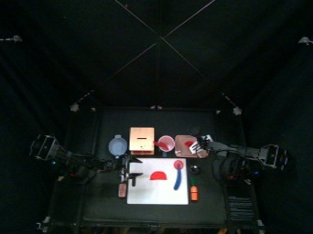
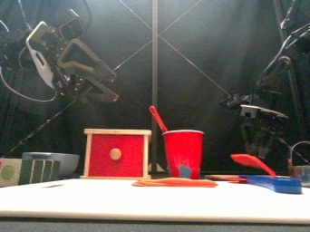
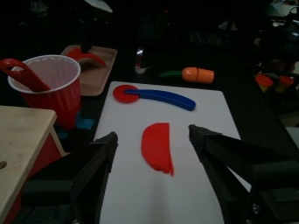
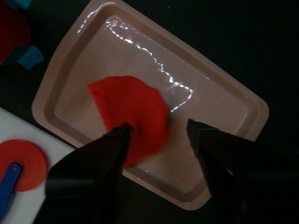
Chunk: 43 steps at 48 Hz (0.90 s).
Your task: Grab top half of cut dough
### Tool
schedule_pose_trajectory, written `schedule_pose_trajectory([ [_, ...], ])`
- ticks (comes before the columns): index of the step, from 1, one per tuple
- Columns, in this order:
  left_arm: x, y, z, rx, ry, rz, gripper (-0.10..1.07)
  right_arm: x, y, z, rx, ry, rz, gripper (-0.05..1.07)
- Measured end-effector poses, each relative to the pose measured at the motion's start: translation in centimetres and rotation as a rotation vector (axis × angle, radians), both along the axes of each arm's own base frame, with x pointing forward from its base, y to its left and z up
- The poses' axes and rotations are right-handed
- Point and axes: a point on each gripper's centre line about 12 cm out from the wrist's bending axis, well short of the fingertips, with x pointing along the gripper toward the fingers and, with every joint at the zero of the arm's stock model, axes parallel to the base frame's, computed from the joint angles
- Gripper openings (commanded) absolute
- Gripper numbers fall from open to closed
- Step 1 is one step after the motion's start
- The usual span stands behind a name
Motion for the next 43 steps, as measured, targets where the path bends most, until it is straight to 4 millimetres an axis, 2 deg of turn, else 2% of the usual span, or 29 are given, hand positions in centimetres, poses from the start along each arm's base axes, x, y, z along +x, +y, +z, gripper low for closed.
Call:
schedule_pose_trajectory([
  [4,0.0,0.0,0.0,0.001,0.0,0.001,0.98,0.0,-0.1,-0.2,0.0,0.012,0.002,1.02],
  [20,0.0,0.1,0.0,0.0,0.002,0.002,0.98,0.2,-0.5,0.1,-0.019,0.008,0.006,1.02],
  [29,0.0,0.0,0.0,0.0,0.0,0.002,0.98,0.1,-0.2,1.5,-0.039,-0.043,0.01,1.02],
  [36,0.0,0.0,0.0,0.0,0.0,0.002,0.98,0.4,1.1,3.2,-0.067,-0.126,0.059,1.02],
  [43,0.0,0.0,0.0,0.0,0.0,0.002,0.98,0.9,3.8,4.6,-0.098,-0.25,0.193,1.02],
])
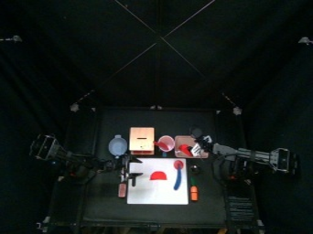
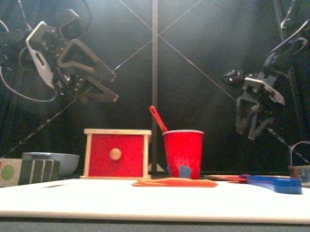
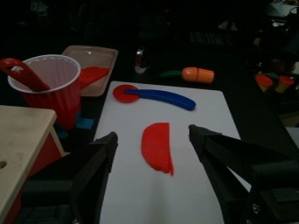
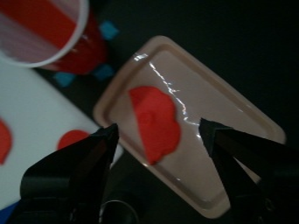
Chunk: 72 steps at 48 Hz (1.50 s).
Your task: Grab top half of cut dough
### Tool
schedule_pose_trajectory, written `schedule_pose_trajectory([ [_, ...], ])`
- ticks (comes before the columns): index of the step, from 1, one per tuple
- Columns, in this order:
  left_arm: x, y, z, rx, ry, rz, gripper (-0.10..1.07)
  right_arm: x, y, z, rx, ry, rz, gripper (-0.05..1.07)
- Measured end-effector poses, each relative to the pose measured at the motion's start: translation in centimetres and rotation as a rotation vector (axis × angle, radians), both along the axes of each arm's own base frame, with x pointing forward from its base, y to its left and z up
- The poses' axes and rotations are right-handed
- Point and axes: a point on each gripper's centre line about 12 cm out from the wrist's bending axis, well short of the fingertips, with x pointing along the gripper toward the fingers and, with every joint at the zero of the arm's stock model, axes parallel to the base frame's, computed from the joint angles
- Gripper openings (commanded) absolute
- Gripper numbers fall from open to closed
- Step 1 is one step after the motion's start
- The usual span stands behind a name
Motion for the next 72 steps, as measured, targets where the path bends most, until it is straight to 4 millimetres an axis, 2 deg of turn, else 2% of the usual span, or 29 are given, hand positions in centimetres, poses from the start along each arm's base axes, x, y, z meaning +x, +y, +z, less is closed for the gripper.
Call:
schedule_pose_trajectory([
  [14,-0.6,0.2,0.7,-0.006,-0.034,0.008,0.98,1.4,6.5,2.5,-0.019,-0.328,0.337,1.02],
  [30,-2.2,1.2,1.2,0.001,-0.085,0.039,0.98,2.6,9.8,4.4,-0.07,-0.506,0.567,1.02],
  [40,-2.6,1.3,1.3,0.0,-0.091,0.039,0.98,2.8,10.3,4.9,-0.153,-0.536,0.661,1.02],
  [57,-2.6,1.4,1.3,0.0,-0.092,0.042,0.98,2.8,10.2,4.9,-0.157,-0.534,0.66,1.02],
  [67,-2.6,1.4,1.4,-0.001,-0.094,0.042,0.98,2.8,9.8,3.6,-0.142,-0.494,0.643,1.02],
  [68,-2.7,1.3,1.2,-0.002,-0.081,0.04,0.98,2.9,9.6,2.2,-0.103,-0.455,0.62,1.02],
  [72,-2.7,1.4,1.2,0.0,-0.081,0.041,0.98,2.9,9.6,2.2,-0.106,-0.453,0.621,1.02],
])
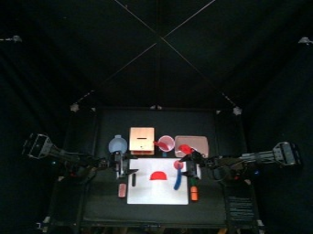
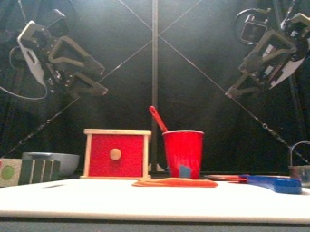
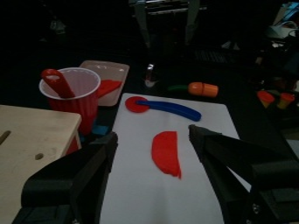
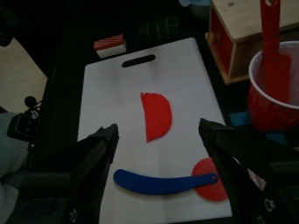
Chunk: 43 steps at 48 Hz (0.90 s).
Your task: Grab top half of cut dough
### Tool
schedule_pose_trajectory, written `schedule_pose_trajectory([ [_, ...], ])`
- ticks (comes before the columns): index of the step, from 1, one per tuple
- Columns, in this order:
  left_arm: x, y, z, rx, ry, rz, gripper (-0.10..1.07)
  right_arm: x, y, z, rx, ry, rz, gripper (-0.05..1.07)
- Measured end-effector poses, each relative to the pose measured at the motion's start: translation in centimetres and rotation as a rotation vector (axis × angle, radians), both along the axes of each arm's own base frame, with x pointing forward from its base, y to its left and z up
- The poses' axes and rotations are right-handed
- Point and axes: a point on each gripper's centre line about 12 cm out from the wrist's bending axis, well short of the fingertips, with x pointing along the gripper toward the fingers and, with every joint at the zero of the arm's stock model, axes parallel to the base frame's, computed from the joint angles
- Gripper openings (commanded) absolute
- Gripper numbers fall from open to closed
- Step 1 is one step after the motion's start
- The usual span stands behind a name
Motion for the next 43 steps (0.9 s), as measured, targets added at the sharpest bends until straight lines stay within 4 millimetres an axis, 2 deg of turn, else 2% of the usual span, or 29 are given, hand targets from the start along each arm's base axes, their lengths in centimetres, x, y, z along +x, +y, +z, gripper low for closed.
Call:
schedule_pose_trajectory([
  [5,0.2,0.0,0.1,0.001,-0.003,0.001,0.99,0.0,0.0,0.1,-0.005,-0.005,0.003,1.02],
  [14,1.7,-0.3,-0.1,0.02,0.014,-0.009,1.0,-0.1,0.0,0.2,-0.011,-0.009,0.006,1.02],
  [21,3.8,-0.9,-1.4,0.066,0.107,-0.048,1.0,0.0,0.0,0.3,-0.013,-0.011,0.007,1.02],
  [27,6.5,-1.4,-2.5,0.09,0.229,-0.087,1.0,-0.1,0.0,0.2,-0.014,-0.008,0.007,1.02],
  [43,11.4,-1.4,-4.5,0.063,0.437,-0.139,1.0,-0.1,0.0,0.2,-0.013,-0.009,0.007,1.02],
])
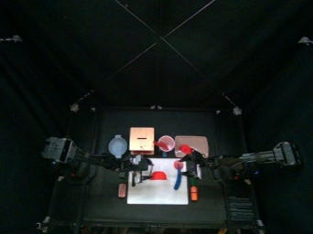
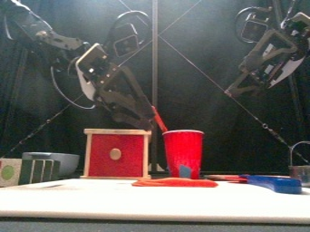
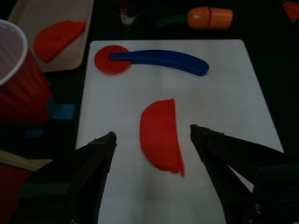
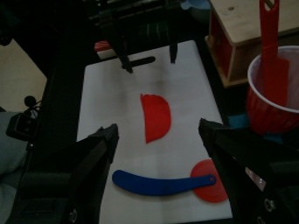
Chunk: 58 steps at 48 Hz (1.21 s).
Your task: Grab top half of cut dough
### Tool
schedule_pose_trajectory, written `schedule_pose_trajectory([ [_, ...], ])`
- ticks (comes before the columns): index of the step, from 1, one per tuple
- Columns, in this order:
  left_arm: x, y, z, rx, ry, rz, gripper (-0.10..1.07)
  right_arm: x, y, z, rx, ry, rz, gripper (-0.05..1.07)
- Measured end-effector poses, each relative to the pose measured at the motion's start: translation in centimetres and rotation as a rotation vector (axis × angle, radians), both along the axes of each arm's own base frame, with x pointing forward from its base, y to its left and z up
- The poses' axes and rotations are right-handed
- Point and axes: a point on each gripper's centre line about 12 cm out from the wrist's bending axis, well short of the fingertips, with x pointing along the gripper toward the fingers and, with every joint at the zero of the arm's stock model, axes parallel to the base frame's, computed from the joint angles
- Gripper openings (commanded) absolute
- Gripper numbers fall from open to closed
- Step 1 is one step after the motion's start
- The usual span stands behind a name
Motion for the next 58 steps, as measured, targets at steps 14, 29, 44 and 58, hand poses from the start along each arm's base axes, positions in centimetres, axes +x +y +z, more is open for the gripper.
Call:
schedule_pose_trajectory([
  [14,2.9,-0.1,-2.3,0.053,0.063,-0.059,1.0,-0.2,0.2,-0.5,0.001,0.015,0.009,1.02],
  [29,3.9,0.5,-4.7,0.046,0.149,-0.057,1.0,-0.6,0.8,-1.2,0.002,0.034,0.033,1.02],
  [44,3.8,0.3,-5.9,0.048,0.198,-0.071,1.0,-0.7,0.9,-1.4,0.005,0.04,0.034,1.02],
  [58,3.8,0.1,-6.4,0.07,0.217,-0.099,0.98,-0.9,0.9,-1.8,0.006,0.051,0.035,1.02],
])
